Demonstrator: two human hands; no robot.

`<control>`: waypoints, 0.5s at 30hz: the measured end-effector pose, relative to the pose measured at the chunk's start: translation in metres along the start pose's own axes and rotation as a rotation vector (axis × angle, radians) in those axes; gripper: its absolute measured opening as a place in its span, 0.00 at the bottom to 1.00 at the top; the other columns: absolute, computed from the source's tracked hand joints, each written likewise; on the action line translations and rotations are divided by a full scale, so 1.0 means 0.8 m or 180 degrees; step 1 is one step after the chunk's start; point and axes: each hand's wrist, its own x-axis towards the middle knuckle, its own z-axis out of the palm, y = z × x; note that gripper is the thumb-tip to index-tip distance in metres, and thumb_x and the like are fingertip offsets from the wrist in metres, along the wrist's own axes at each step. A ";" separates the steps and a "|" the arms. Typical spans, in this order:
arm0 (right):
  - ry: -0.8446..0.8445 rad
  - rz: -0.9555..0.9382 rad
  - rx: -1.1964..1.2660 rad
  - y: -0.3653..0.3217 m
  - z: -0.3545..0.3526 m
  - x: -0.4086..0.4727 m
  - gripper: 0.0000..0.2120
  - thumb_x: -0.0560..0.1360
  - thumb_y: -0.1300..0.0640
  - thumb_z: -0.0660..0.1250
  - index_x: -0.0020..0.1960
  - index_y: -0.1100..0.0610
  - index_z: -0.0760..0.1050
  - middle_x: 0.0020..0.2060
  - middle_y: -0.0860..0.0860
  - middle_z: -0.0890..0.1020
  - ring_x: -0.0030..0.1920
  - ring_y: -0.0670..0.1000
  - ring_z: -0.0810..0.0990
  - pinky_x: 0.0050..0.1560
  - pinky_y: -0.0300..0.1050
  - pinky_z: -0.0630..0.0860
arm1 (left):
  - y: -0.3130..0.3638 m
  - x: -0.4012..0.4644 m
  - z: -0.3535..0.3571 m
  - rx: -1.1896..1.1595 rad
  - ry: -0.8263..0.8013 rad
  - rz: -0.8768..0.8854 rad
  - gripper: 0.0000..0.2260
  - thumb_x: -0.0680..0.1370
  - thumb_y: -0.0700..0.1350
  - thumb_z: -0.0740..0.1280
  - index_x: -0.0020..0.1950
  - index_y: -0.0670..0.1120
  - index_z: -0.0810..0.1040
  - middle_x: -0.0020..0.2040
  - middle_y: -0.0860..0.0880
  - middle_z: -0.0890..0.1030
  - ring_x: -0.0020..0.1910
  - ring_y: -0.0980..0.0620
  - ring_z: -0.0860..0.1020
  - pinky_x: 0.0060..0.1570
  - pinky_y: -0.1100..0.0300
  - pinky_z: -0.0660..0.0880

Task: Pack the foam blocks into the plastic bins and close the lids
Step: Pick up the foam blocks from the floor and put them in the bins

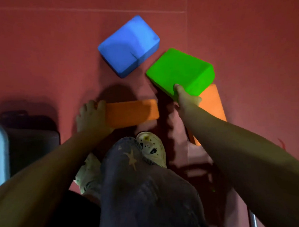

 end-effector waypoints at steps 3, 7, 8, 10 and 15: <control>0.0035 -0.0867 -0.0990 -0.006 -0.026 -0.033 0.44 0.59 0.43 0.78 0.64 0.63 0.64 0.61 0.62 0.73 0.63 0.60 0.73 0.62 0.52 0.71 | -0.018 -0.024 -0.051 -0.0457 0.0079 -0.0934 0.39 0.63 0.57 0.76 0.66 0.44 0.65 0.64 0.43 0.66 0.64 0.37 0.65 0.57 0.43 0.69; -0.0320 -0.1699 -0.1454 -0.018 -0.050 -0.106 0.37 0.64 0.50 0.78 0.63 0.65 0.64 0.61 0.64 0.70 0.62 0.61 0.69 0.59 0.46 0.64 | -0.065 -0.072 -0.115 -0.0769 0.0461 -0.1330 0.39 0.62 0.58 0.78 0.64 0.42 0.66 0.64 0.40 0.67 0.64 0.35 0.65 0.60 0.43 0.69; -0.0427 -0.1913 -0.1523 -0.023 -0.051 -0.130 0.37 0.64 0.50 0.78 0.62 0.65 0.64 0.60 0.64 0.70 0.62 0.61 0.68 0.58 0.44 0.63 | -0.079 -0.086 -0.128 -0.0816 0.0582 -0.1332 0.39 0.62 0.59 0.78 0.64 0.40 0.67 0.64 0.39 0.67 0.64 0.35 0.66 0.61 0.44 0.67; -0.0679 -0.2335 -0.1663 -0.035 -0.052 -0.181 0.37 0.63 0.52 0.78 0.64 0.64 0.64 0.60 0.64 0.69 0.61 0.61 0.68 0.57 0.43 0.62 | -0.100 -0.122 -0.158 -0.0985 0.0901 -0.1429 0.40 0.62 0.61 0.77 0.63 0.39 0.67 0.63 0.36 0.68 0.64 0.34 0.67 0.64 0.46 0.66; -0.1255 -0.3136 -0.1614 -0.059 -0.045 -0.317 0.38 0.64 0.54 0.78 0.67 0.61 0.63 0.61 0.62 0.67 0.60 0.59 0.69 0.57 0.40 0.64 | -0.146 -0.234 -0.221 -0.1586 0.1477 -0.1716 0.41 0.62 0.66 0.74 0.62 0.37 0.69 0.62 0.35 0.71 0.63 0.36 0.71 0.61 0.45 0.71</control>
